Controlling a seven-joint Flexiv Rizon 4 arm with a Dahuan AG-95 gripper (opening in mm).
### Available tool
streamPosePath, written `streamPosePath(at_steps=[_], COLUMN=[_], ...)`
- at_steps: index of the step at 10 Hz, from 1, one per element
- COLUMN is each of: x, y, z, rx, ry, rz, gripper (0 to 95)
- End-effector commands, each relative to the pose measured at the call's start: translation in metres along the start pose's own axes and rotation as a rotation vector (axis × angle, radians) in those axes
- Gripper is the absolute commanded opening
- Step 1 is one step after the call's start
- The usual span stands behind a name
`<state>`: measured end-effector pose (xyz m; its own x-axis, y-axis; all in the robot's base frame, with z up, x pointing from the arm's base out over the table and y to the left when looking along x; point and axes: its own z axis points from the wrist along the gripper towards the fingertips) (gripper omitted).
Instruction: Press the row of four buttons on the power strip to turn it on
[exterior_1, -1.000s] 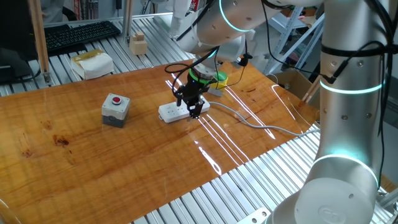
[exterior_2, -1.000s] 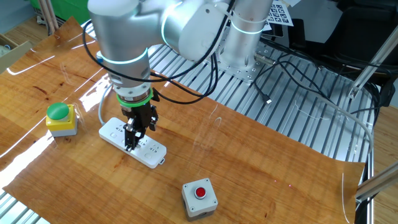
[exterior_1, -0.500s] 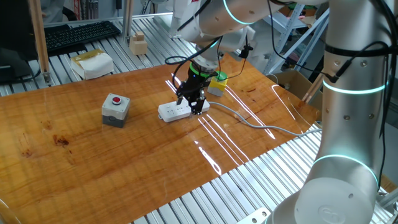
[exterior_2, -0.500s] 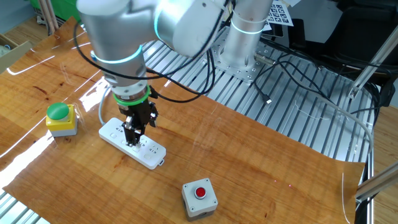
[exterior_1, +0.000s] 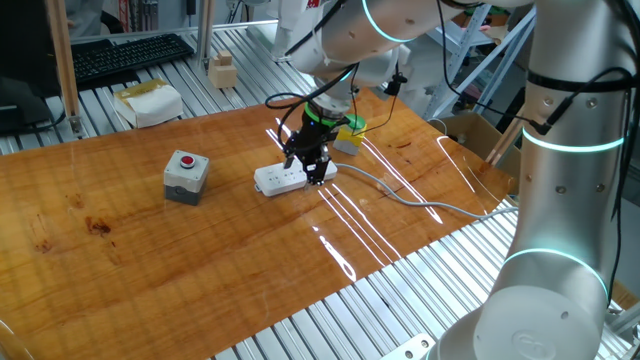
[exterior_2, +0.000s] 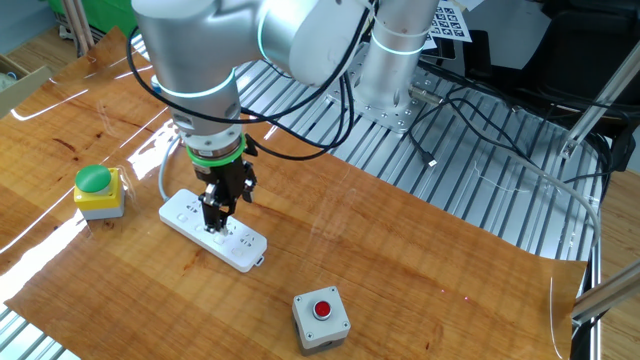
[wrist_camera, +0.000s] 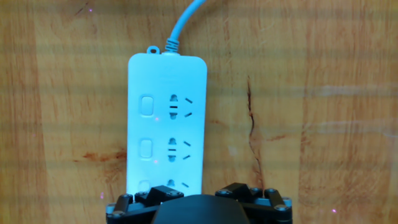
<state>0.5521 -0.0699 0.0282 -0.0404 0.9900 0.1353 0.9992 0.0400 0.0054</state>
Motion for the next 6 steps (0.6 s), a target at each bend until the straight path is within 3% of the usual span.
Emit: streamPosePath(at_steps=[1,6], x=[-0.0001,-0.0001], y=[-0.0003,0.0012], z=[-0.0015,0.0003], rx=[-0.005,-0.03], ry=[0.0,-0.002], rz=[-0.001,0.006], gripper=[76.0,76.0])
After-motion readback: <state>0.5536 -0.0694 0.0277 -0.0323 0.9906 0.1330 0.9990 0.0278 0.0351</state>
